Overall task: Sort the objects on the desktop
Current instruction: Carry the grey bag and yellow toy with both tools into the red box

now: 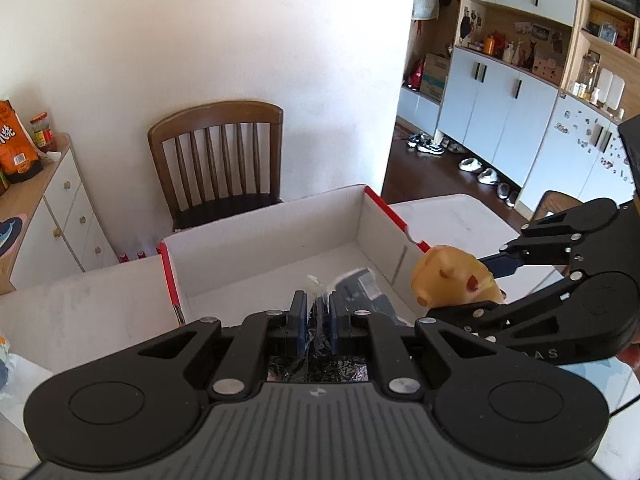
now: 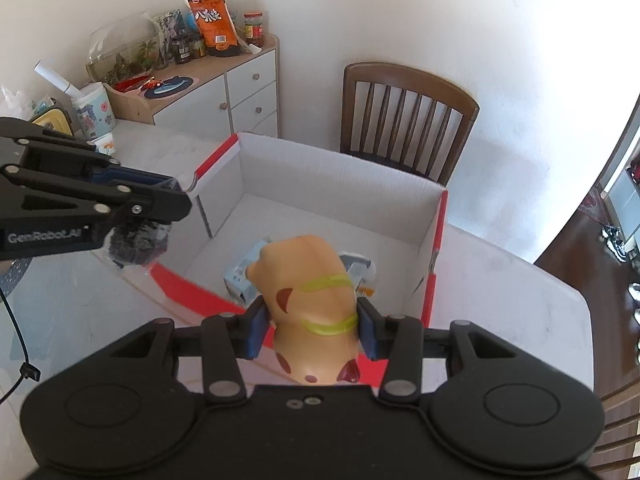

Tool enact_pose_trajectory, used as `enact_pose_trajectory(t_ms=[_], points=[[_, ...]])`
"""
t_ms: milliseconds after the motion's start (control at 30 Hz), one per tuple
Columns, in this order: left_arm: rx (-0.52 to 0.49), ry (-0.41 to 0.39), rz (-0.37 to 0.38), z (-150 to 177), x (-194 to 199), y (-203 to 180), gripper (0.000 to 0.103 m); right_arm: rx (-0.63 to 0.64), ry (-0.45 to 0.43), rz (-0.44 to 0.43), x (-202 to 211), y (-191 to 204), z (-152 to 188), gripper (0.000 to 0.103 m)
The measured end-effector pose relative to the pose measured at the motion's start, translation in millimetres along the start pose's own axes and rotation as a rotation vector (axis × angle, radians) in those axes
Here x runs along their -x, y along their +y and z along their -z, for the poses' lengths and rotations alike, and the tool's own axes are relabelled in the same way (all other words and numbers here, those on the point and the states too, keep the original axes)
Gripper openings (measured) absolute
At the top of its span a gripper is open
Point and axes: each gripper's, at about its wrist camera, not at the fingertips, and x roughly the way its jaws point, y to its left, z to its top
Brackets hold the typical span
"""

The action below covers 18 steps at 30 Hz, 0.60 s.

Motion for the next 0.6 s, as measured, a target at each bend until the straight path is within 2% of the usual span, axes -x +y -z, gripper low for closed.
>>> enact_pose_trajectory(t_ms=[333, 600], points=[[0.014, 0.052, -0.039, -12, -47, 17, 0.01, -0.025, 0.011, 0.009, -32, -7, -16, 0.044], [0.006, 0.118, -0.063, -5, -88, 26, 0.01, -0.043, 0.052, 0.003, -62, -10, -19, 0.045]])
